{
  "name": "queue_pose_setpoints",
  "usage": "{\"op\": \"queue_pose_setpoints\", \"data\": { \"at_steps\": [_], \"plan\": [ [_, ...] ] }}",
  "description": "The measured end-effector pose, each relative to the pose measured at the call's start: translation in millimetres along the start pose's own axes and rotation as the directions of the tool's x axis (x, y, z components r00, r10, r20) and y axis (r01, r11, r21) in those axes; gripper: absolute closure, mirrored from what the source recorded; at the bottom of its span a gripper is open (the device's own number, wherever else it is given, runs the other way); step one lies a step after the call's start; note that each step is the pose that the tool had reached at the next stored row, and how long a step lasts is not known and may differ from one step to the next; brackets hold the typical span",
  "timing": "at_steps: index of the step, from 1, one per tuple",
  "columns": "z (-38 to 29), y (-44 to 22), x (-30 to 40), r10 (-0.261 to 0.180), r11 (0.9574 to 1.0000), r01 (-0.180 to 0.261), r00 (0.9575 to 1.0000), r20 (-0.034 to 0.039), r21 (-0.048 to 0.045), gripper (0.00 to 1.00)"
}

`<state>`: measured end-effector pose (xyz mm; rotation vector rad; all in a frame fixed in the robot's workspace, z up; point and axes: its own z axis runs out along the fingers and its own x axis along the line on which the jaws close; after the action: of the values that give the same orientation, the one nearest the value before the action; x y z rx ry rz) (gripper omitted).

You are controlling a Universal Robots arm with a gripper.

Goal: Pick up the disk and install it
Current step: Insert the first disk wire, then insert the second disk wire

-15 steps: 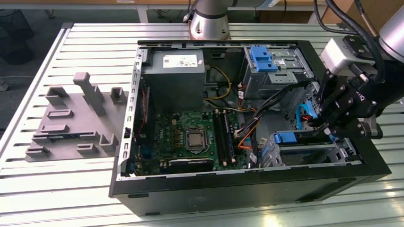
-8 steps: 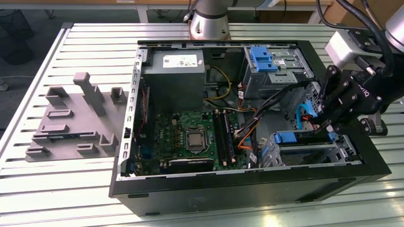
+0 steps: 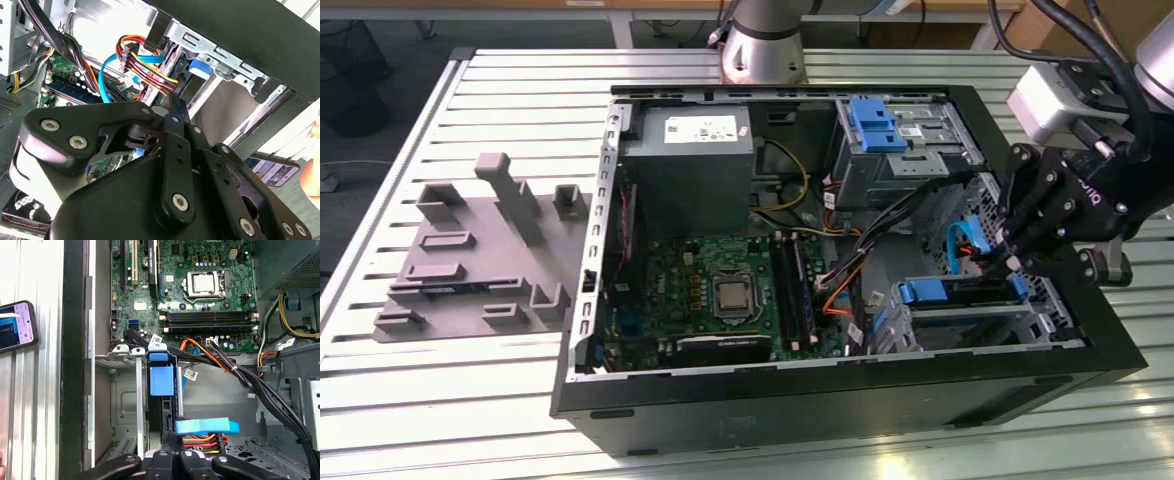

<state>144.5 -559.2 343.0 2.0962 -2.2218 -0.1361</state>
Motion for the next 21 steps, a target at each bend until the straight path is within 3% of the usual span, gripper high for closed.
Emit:
{"op": "queue_pose_setpoints", "data": {
  "at_steps": [15, 21],
  "plan": [
    [-0.2, -0.4, 0.0, 0.0, 1.0, 0.0, 1.0, 0.0001, 0.0003, 0.89],
    [-9.5, 0.7, -0.2, 0.0, 1.0, 0.0, 1.0, 0.0004, 0.0075, 0.89]
  ]
}}
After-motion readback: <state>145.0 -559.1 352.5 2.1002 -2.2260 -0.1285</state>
